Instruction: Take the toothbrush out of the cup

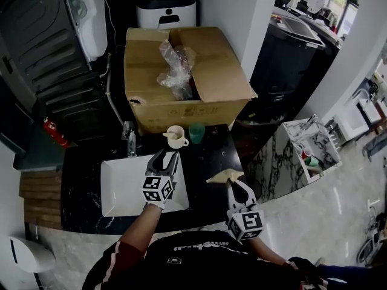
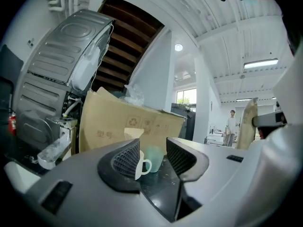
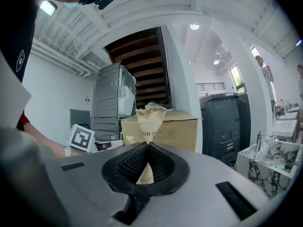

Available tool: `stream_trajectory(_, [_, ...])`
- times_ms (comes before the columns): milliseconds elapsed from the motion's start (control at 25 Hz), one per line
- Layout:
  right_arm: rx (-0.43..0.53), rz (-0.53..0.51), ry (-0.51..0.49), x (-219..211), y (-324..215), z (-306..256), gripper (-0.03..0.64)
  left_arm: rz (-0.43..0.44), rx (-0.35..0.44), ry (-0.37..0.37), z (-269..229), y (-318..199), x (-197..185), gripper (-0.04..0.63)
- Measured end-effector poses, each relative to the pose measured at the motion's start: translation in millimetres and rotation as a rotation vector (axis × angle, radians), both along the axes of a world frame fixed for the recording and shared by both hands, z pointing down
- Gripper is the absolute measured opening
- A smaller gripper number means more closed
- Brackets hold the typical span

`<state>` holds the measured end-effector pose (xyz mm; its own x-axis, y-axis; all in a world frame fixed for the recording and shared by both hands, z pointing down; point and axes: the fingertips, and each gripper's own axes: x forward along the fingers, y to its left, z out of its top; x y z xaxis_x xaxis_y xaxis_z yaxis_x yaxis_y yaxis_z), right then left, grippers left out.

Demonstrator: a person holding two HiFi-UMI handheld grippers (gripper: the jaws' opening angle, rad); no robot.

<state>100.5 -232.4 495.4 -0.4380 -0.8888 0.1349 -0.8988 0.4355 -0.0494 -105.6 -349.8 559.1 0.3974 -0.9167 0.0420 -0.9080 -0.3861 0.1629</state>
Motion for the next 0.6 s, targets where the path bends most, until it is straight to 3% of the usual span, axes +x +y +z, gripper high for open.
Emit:
stream_trajectory(240, [0.011, 0.014, -0.001, 10, 1, -1, 0.037, -0.079, -0.112, 0.015, 37, -59, -12, 0.176])
stream_trajectory(600, [0.014, 0.029, -0.011, 21, -2, -4, 0.037, -0.125, -0.177, 0.033, 50, -103, -11, 0.172])
